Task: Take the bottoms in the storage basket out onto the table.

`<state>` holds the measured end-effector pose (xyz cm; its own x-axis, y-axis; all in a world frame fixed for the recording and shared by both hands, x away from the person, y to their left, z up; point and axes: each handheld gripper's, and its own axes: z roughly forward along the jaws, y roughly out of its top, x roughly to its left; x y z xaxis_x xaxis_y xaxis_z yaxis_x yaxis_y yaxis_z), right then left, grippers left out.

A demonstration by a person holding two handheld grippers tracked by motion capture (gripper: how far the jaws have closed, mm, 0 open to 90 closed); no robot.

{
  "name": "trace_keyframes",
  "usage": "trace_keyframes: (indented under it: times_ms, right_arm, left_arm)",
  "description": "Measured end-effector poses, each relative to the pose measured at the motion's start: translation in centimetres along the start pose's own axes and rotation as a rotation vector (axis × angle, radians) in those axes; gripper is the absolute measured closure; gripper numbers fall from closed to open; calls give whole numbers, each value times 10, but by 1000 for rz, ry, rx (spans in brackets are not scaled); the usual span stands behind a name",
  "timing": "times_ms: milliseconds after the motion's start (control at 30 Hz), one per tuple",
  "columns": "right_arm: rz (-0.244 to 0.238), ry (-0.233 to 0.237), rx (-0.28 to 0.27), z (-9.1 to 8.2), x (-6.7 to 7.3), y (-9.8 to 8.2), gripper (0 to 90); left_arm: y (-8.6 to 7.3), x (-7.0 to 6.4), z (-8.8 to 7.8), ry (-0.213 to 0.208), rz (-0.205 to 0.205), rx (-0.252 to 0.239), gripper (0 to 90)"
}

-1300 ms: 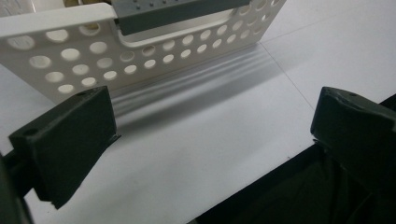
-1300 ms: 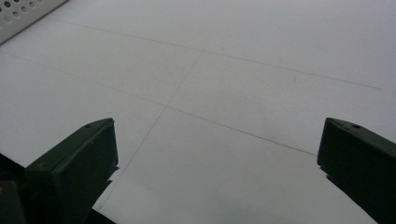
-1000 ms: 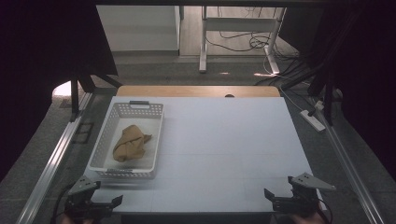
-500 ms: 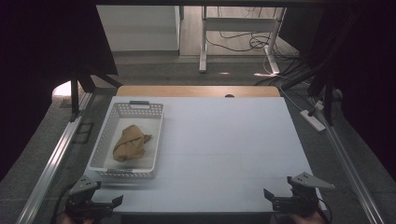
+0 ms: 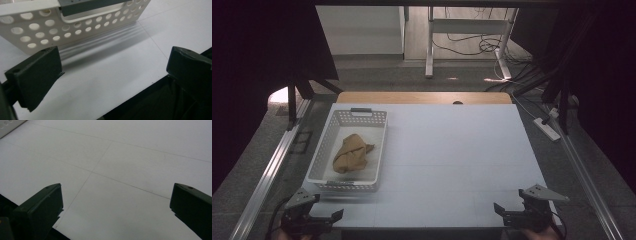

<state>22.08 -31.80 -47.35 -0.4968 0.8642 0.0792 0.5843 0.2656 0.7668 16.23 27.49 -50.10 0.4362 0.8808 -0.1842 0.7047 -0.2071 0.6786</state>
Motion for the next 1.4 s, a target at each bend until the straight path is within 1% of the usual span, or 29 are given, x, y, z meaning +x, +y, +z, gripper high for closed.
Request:
trace_keyframes:
  times_ms: [100,133,233,433,533,633,733,767,833,933,1067,1167,1267,1400]
  right_arm:
    - [8,4,-5,0,-1,0,0]
    - [18,10,-7,-1,-2,0,0]
    - [24,14,-10,-1,-3,0,0]
    - [19,13,-3,0,-2,0,0]
    - [16,12,2,0,-2,0,0]
    - [14,13,5,1,-2,0,0]
    - [11,12,11,1,-1,0,0]
    - [11,12,11,1,-1,0,0]
    - [7,9,13,1,-1,0,0]
    - [2,8,16,2,0,1,0]
    - [3,8,17,2,-1,1,0]
    - [4,10,17,2,-1,0,0]
    - [5,11,16,2,-1,0,0]
    - [7,11,17,2,-1,1,0]
  left_arm:
    - [0,1,-1,-11,-9,-3,0]
    - [1,1,-1,-12,-12,-9,0]
    - [1,2,-2,-19,-13,-15,0]
    - [3,2,-4,-27,-8,-28,0]
    - [4,3,-5,-31,0,-37,0]
    - [5,3,-6,-36,10,-34,0]
    - [7,3,-6,-53,30,-43,0]
    - [7,3,-6,-53,30,-43,0]
    - [8,3,-6,-59,49,-56,0]
    - [10,3,-7,-84,60,-64,0]
    - [14,4,-7,-100,61,-75,0]
    - [15,4,-8,-99,62,-80,0]
    - [18,5,-10,-107,49,-95,0]
    - [20,6,-12,-105,50,-116,0]
